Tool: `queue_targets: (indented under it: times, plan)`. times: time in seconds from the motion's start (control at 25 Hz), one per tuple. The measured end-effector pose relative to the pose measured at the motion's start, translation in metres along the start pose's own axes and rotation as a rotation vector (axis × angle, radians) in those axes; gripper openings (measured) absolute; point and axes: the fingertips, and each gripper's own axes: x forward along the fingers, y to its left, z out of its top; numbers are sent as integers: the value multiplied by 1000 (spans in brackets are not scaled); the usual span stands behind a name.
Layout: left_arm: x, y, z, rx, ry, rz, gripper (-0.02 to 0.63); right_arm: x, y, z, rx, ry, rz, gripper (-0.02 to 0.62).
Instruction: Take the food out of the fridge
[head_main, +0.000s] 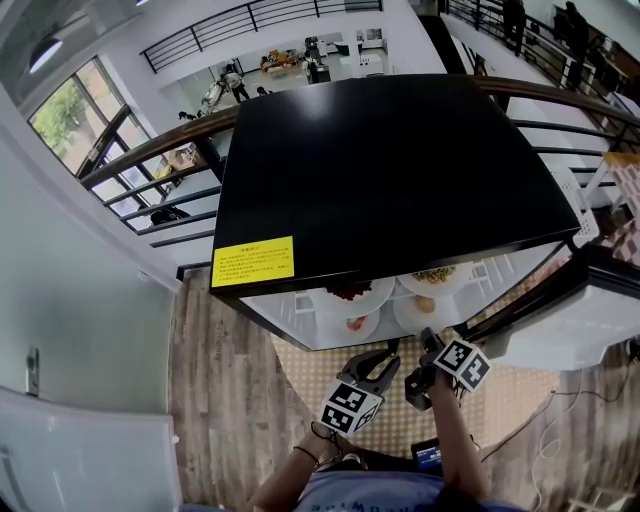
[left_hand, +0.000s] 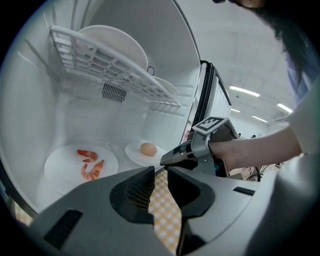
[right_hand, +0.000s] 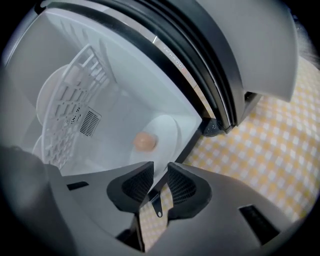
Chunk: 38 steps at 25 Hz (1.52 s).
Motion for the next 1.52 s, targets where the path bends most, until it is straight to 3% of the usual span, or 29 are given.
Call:
queue_targets:
  times: [0.12,0.28,0.72,1.0,1.36,1.52]
  plan:
    - [3,-4,-9,-56,32,-34,85,-10,-5,-6,47,16,22,87]
    - [13,-4,-19,-144,57,-70,156,-17,-7,-8,112,27,67,64]
    - [50,15,-27,-411,52,-94,210,-38,-13,-13,161,53,105,41]
    - [66,12,-29,-444,67,-95,218,-47,-19,-17,153,86,114,34]
    - [79,12,-35,-553,58,-101,221,-48,-19,-18,158,94,126,31]
    - [81,9,-33,-516,50,-75,210,-48,-20,-19,129,94,117,32]
